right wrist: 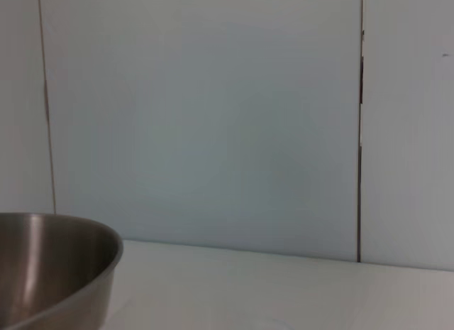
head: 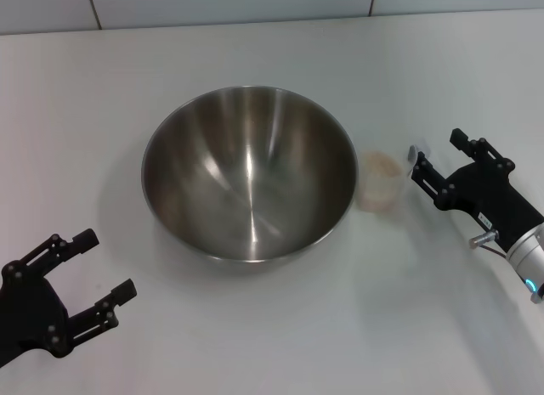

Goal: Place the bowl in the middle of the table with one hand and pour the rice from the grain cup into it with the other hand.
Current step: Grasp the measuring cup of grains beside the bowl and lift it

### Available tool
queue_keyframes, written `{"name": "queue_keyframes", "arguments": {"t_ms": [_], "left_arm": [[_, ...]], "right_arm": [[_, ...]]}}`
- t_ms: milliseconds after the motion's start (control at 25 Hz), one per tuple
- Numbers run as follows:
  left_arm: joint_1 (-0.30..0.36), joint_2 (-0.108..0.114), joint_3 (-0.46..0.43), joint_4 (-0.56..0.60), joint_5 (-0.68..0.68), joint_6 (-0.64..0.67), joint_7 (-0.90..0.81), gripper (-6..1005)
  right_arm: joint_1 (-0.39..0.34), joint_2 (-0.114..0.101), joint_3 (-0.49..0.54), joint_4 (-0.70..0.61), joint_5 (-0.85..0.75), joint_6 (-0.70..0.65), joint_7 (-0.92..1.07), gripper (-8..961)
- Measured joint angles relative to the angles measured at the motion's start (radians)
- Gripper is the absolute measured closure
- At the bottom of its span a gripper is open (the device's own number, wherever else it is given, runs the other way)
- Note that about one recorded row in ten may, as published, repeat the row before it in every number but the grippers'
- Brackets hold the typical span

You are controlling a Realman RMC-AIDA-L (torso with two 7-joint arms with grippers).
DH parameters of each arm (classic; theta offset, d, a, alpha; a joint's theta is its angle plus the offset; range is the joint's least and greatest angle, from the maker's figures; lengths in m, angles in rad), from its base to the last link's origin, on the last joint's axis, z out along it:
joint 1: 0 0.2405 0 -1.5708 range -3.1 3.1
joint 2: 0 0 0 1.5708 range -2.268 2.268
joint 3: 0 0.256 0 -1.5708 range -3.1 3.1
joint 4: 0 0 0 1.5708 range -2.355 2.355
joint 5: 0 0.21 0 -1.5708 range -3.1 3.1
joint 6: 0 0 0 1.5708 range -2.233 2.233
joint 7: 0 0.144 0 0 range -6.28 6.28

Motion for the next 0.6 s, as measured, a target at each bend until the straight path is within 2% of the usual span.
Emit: {"name": "queue_keyframes", "arguments": {"t_ms": [600], "left_arm": [[0.001, 0.0, -0.01, 0.0, 0.0, 0.012, -0.002, 185]], "right_arm": [[0.008, 0.0, 0.018, -0.001, 0.0, 0.004, -0.005, 268]]}}
